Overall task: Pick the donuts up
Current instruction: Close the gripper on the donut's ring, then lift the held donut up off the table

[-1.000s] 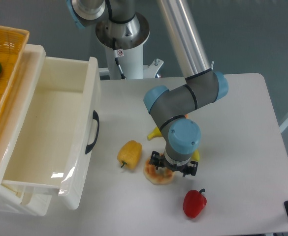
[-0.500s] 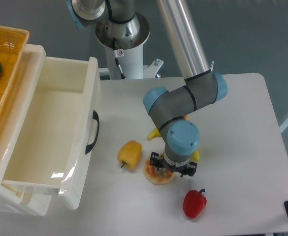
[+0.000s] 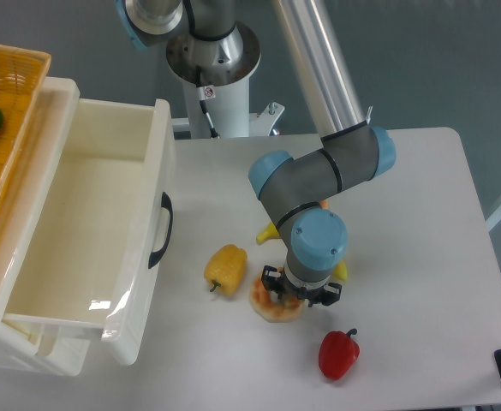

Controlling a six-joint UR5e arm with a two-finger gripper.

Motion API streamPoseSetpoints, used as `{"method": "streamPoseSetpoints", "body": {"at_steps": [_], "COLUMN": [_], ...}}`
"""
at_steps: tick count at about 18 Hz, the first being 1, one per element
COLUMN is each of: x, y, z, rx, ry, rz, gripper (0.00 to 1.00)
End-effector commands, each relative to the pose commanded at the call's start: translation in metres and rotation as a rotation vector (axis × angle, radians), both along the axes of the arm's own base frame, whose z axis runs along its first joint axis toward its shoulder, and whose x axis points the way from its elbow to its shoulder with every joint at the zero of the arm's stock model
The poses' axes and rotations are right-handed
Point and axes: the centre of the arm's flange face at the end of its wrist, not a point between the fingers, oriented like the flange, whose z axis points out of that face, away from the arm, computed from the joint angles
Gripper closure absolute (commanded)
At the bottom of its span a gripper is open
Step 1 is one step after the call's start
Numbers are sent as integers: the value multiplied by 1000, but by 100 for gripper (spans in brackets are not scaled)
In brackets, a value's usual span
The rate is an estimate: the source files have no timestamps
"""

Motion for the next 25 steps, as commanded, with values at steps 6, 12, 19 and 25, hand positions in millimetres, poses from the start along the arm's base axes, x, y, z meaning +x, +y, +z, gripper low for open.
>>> {"method": "streamPoseSetpoints", "body": {"at_steps": [6, 12, 19, 25], "x": [-1, -4, 8, 19], "y": [2, 4, 5, -7], "z": [9, 32, 70, 117], "rx": [11, 27, 48, 58], "ry": [13, 40, 71, 78], "rz": [-15, -106, -261, -437], "gripper": [86, 88, 88, 88]}}
